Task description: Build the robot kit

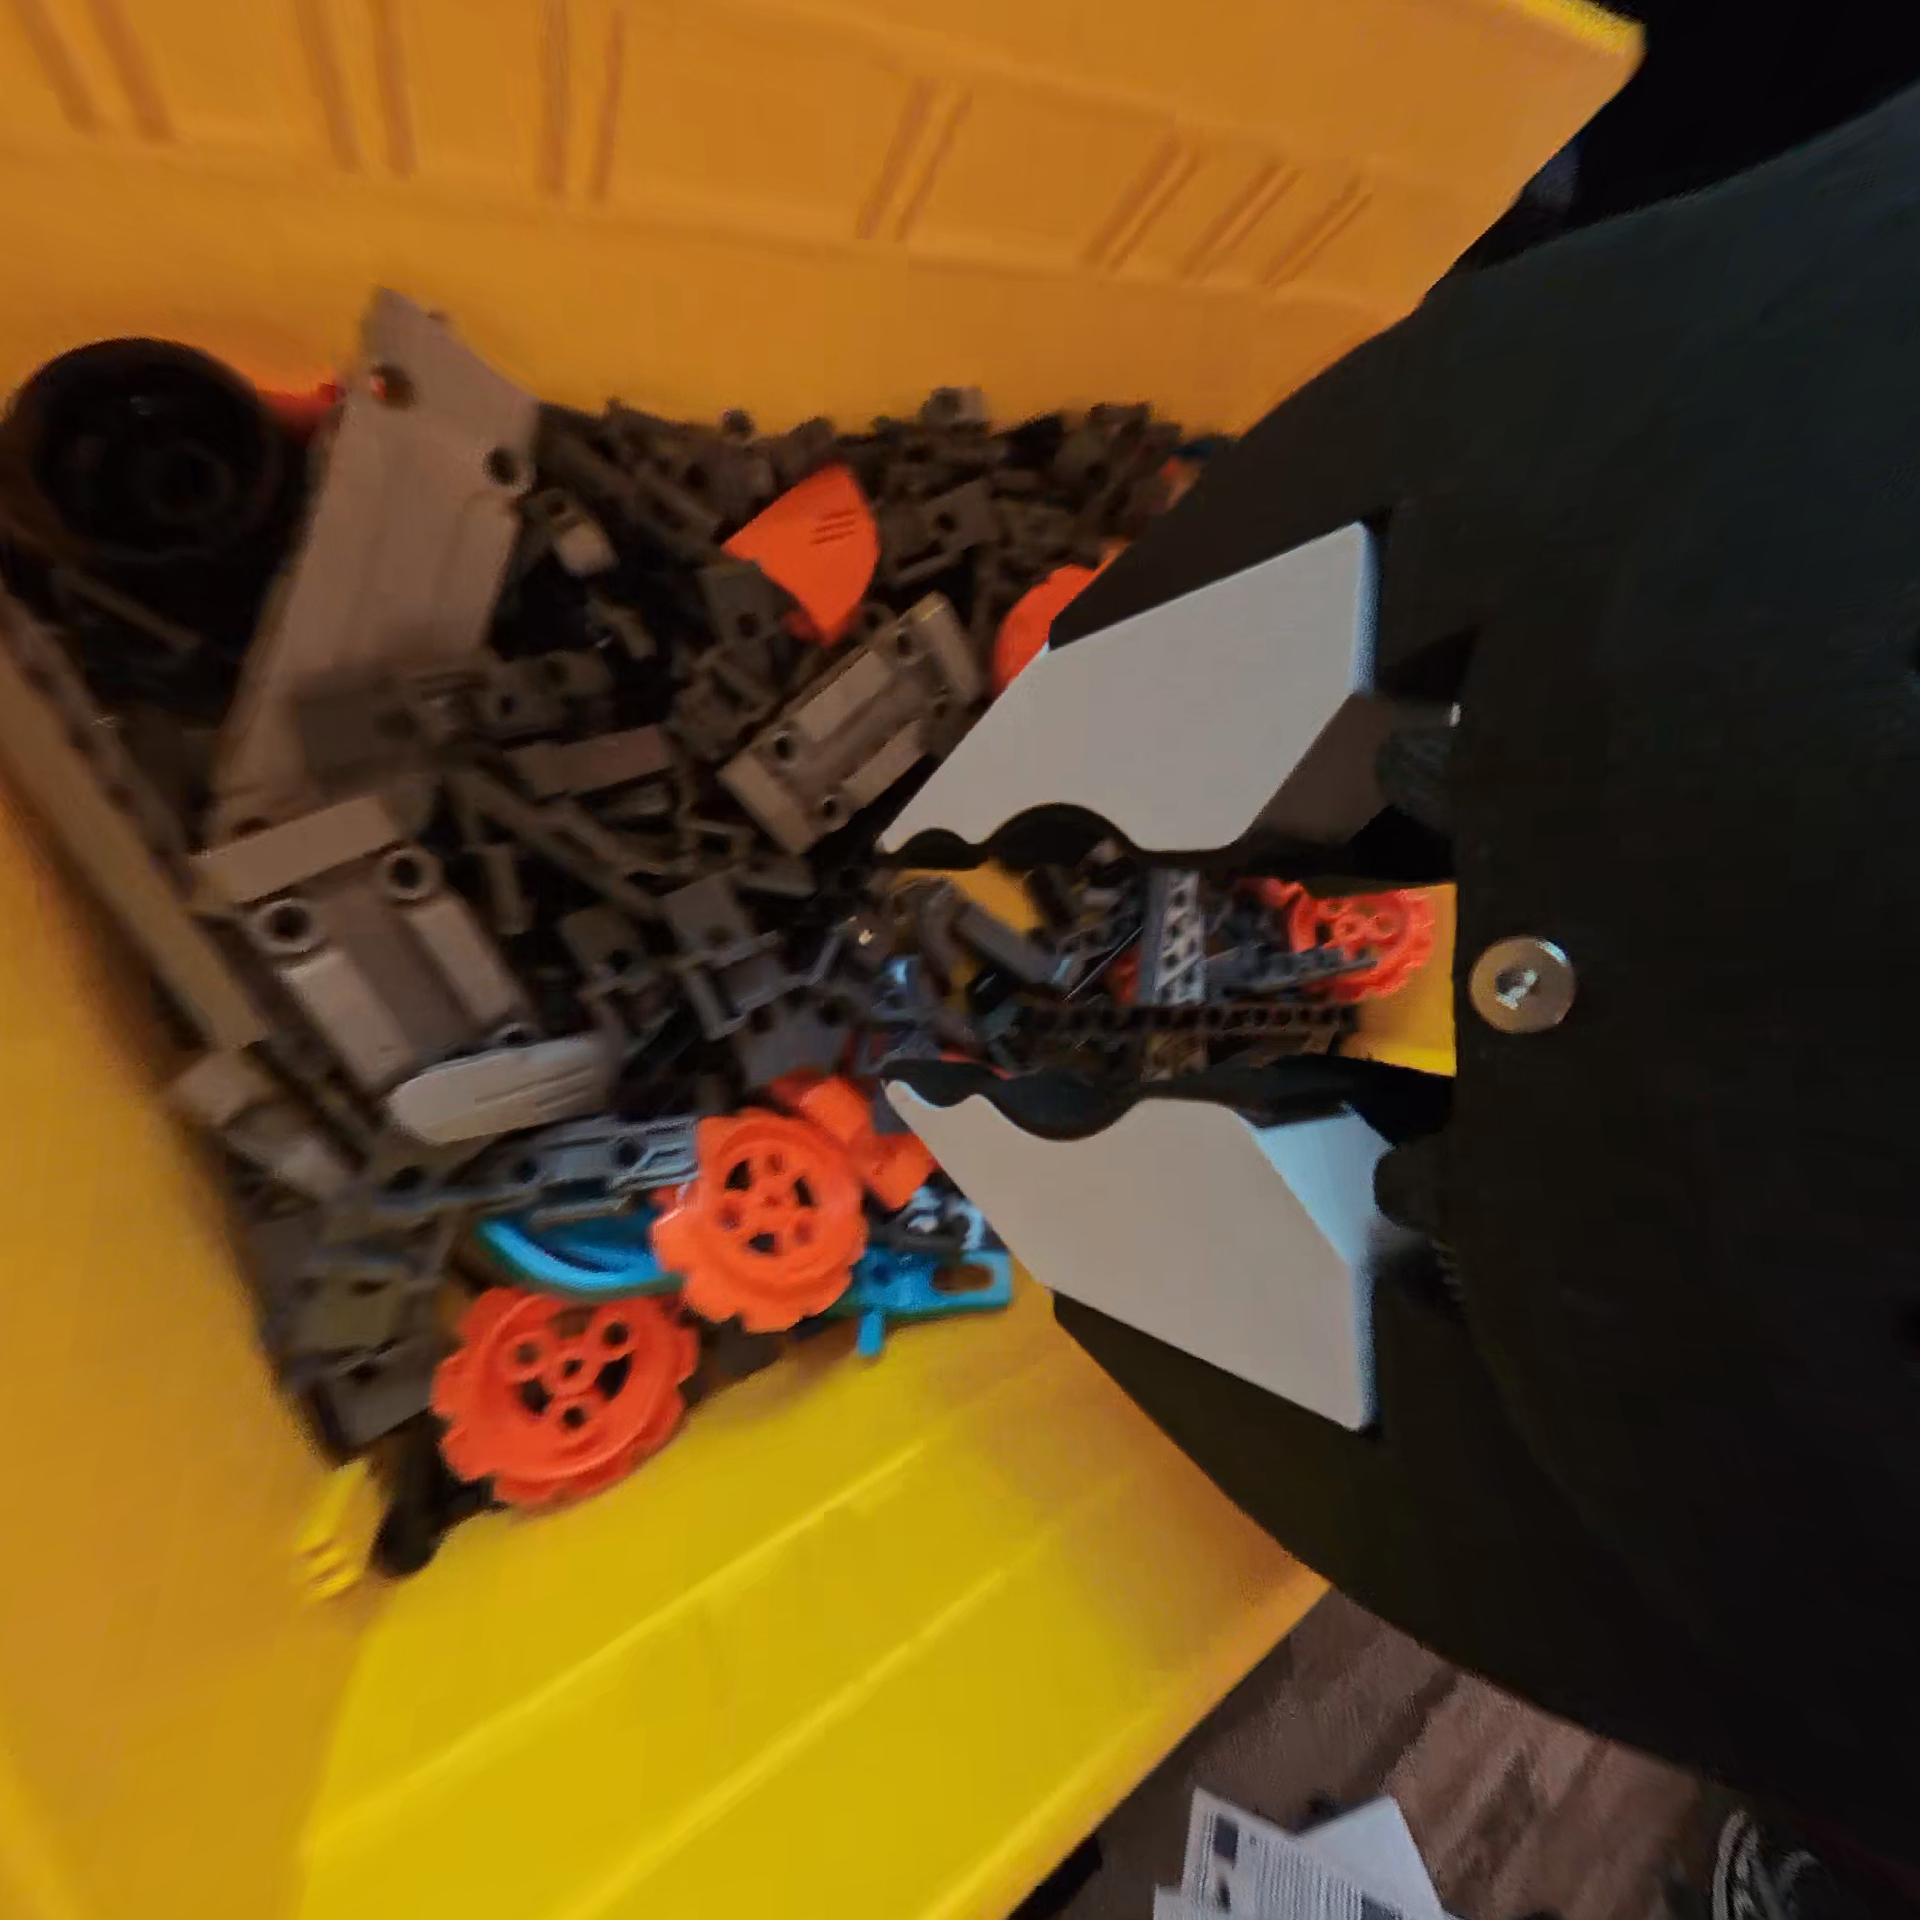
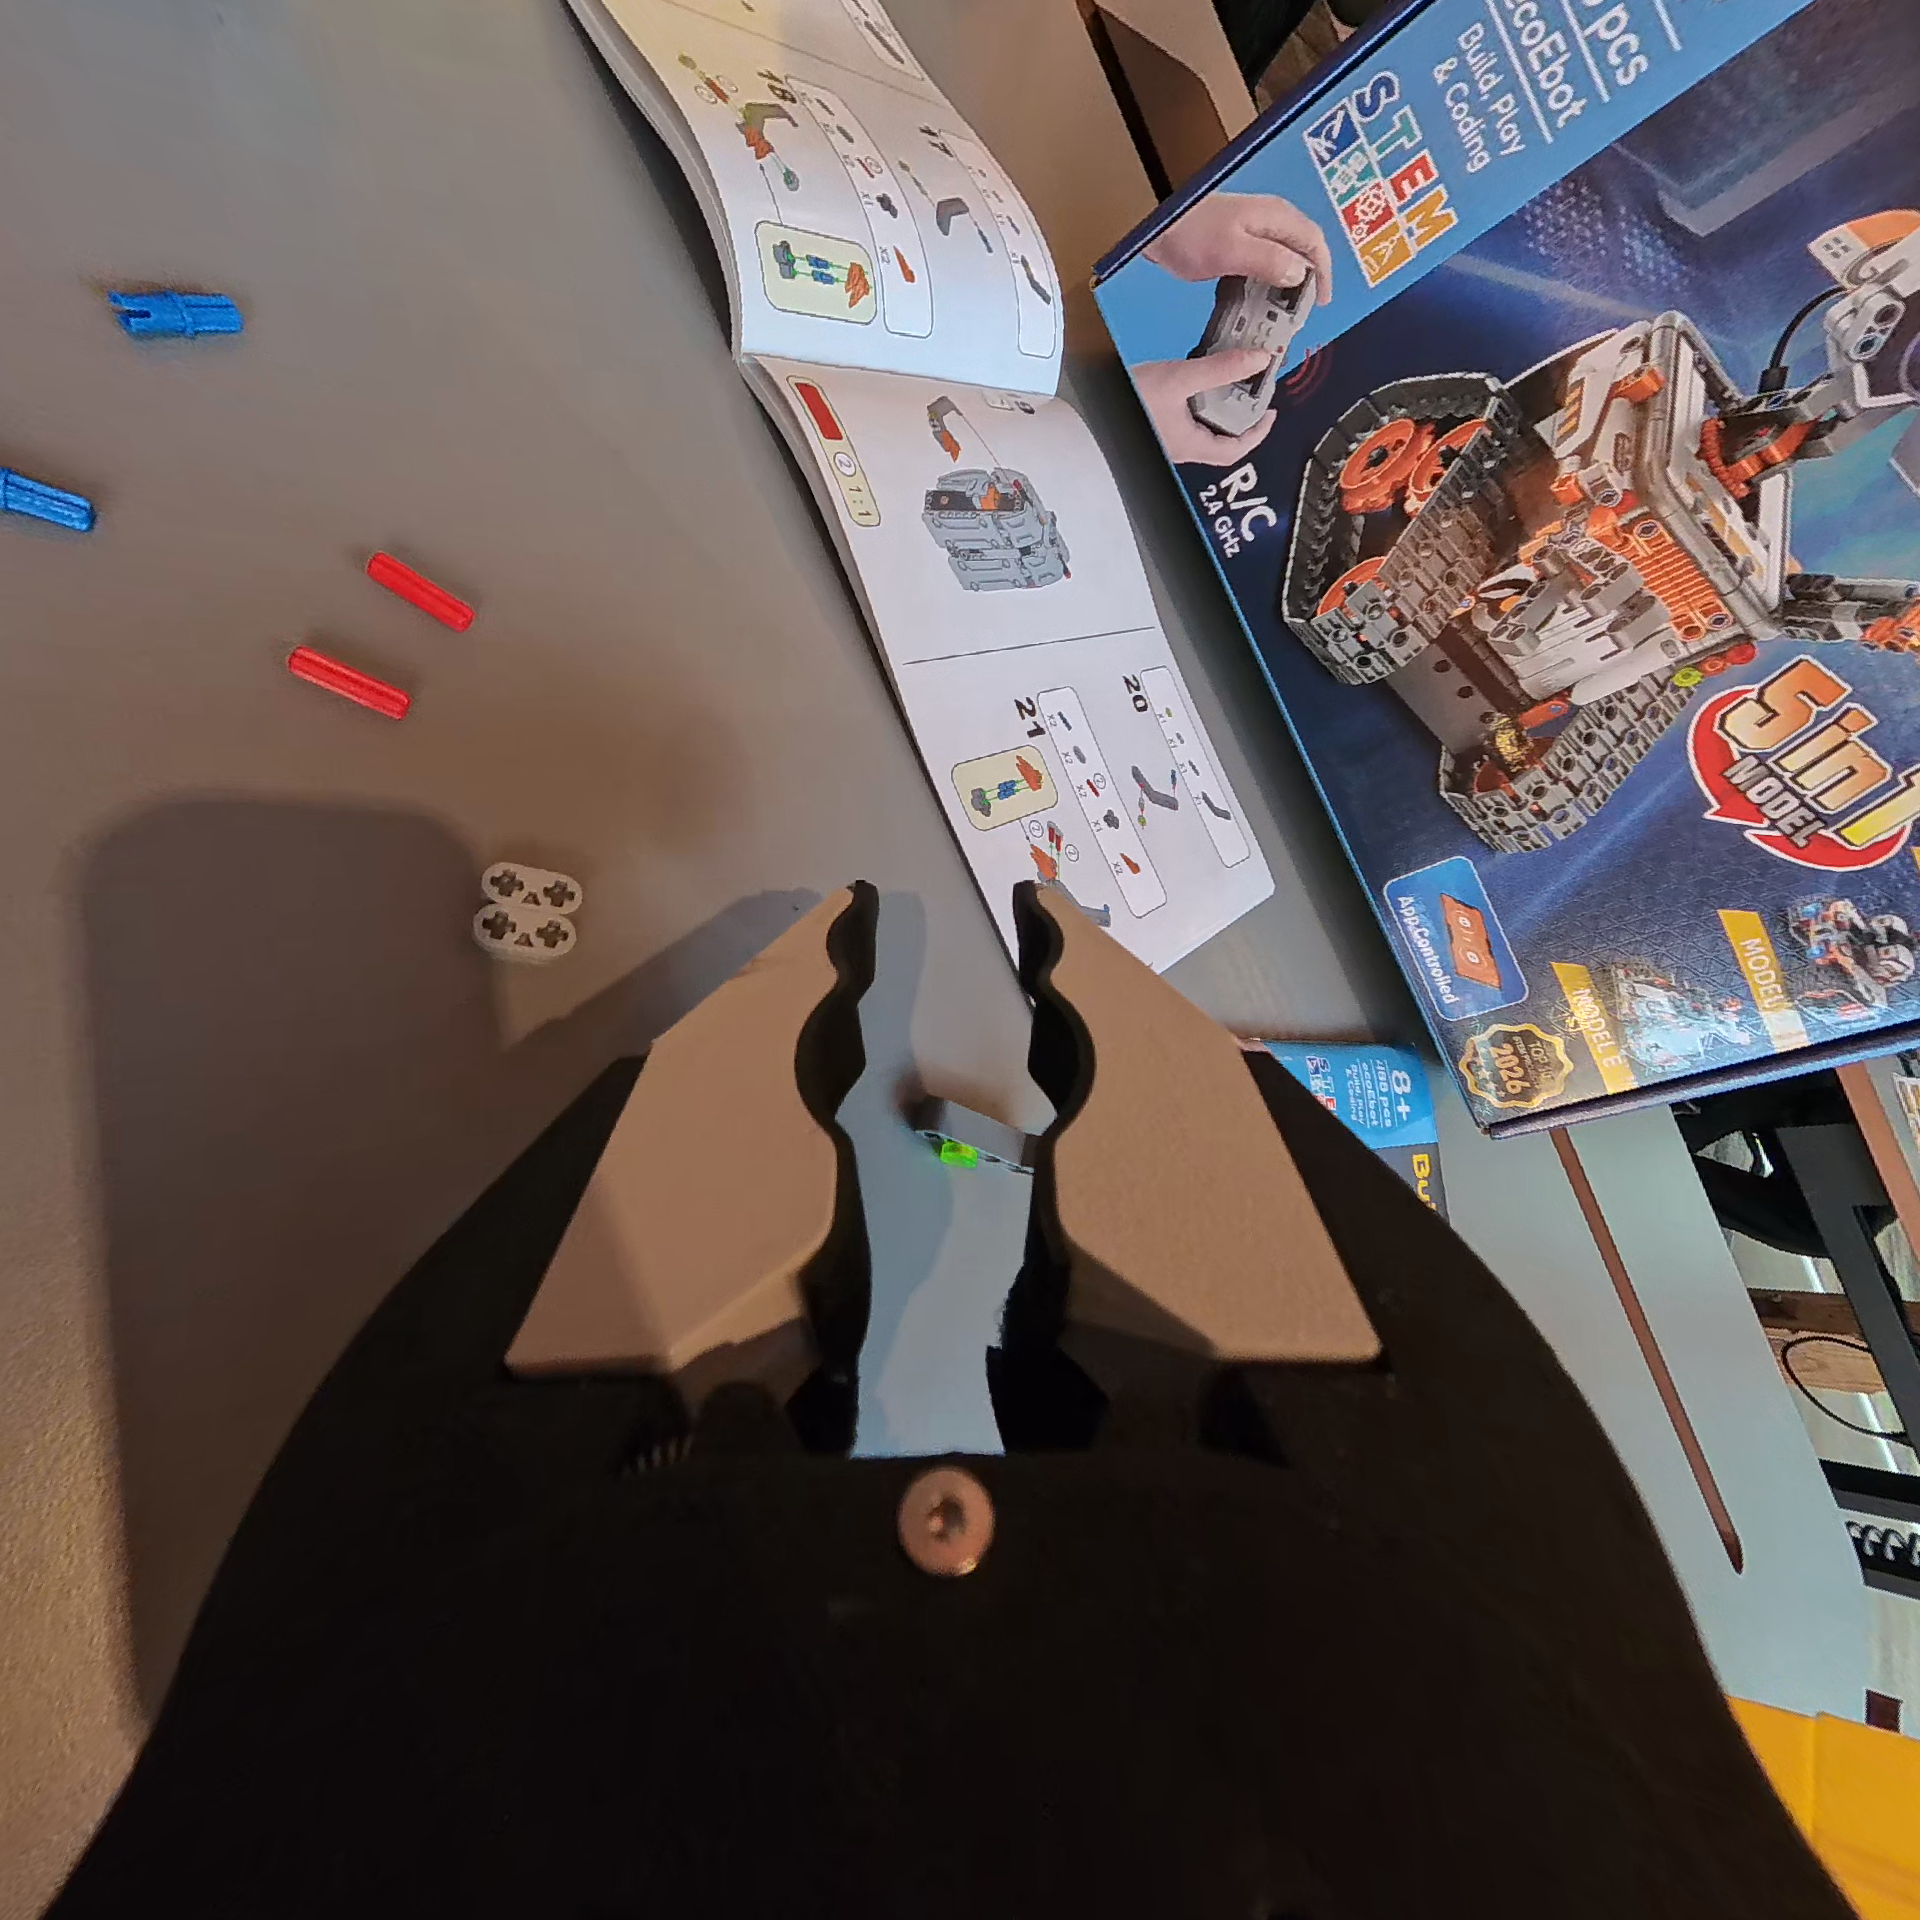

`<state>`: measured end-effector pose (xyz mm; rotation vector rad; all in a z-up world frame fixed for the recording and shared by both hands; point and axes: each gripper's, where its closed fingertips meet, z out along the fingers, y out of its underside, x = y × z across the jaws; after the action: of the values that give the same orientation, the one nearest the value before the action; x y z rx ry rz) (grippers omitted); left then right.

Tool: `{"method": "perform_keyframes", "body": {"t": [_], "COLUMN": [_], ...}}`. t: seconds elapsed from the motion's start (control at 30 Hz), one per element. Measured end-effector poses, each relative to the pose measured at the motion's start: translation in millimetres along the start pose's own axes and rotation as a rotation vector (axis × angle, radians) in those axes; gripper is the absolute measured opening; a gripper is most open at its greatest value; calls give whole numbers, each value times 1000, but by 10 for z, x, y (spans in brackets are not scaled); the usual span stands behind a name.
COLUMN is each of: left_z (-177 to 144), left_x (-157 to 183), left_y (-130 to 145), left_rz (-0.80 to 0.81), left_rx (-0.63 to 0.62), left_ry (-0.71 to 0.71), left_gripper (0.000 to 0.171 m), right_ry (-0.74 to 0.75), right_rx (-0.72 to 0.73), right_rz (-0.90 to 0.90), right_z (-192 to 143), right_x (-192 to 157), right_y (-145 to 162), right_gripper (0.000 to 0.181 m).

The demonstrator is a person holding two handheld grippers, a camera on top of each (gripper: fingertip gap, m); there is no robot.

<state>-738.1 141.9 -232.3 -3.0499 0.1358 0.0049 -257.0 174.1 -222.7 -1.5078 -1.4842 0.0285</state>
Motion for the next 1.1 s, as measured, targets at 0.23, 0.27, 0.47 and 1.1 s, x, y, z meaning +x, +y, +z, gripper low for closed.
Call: {"method": "perform_keyframes", "body": {"t": [0.23, 0.27, 0.47, 1.1], "left_z": [83, 88, 181, 96], "left_x": [-147, -133, -61, 85], "left_y": [-183, -173, 27, 508], "left_rz": [14, 0, -63, -180], "left_rx": [49, 52, -36, -225], "left_ry": [-94, -72, 18, 93], "left_gripper": [44, 44, 56, 30], "right_ry": [-8, -9, -12, -24], "right_rx": [-1, -2, -3, -11], "right_rz": [-8, -9, -10, -17], "right_z": [1, 1, -1, 17], "right_x": [-20, -23, -28, -54], "right_y": [-4, -3, -4, 13], "right_gripper": [27, 27, 26, 26]}}
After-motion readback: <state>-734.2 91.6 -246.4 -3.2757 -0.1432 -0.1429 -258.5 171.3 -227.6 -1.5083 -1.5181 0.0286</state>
